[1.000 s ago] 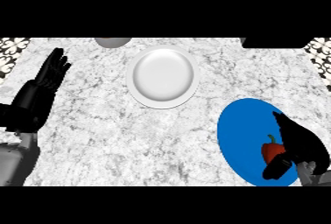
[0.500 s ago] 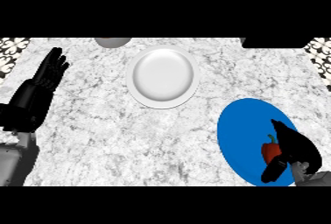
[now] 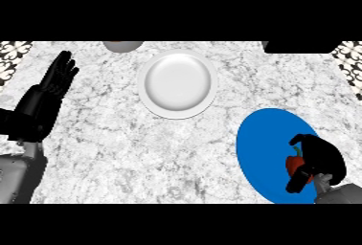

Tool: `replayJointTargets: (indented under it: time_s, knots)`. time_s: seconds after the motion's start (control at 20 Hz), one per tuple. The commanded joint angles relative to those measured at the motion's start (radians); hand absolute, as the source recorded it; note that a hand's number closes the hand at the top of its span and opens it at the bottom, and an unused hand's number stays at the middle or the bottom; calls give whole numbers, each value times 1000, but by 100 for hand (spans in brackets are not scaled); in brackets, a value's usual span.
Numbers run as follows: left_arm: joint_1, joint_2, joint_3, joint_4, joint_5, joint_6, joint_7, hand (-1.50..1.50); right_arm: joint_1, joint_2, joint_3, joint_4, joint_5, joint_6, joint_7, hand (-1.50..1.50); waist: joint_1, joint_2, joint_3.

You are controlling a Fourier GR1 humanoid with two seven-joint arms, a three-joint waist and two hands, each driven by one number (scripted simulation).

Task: Pick the bell pepper from the plate and place it in the plate

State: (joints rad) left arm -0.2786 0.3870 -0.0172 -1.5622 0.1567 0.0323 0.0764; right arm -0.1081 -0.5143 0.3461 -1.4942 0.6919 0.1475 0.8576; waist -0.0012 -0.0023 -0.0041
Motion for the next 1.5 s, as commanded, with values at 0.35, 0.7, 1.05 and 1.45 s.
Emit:
replayJointTargets:
  time_s: [0.35,0.7,1.05,1.45]
  knots:
    - [-44,-31,-31,-11,-24,-7,4,0,-292,-231,-137,397,-25,-22,-627,150,66,29,11]
    - [-92,-44,-17,45,-36,2,6,0,-482,-192,-171,691,43,-223,-938,150,47,23,8]
    - [-12,-53,-28,-35,-58,18,26,0,-564,-112,-240,659,-88,-194,-1167,150,26,6,6]
    - [-18,-22,29,-24,-29,-28,34,0,-644,-22,-308,539,-260,-18,-1206,150,5,1,4]
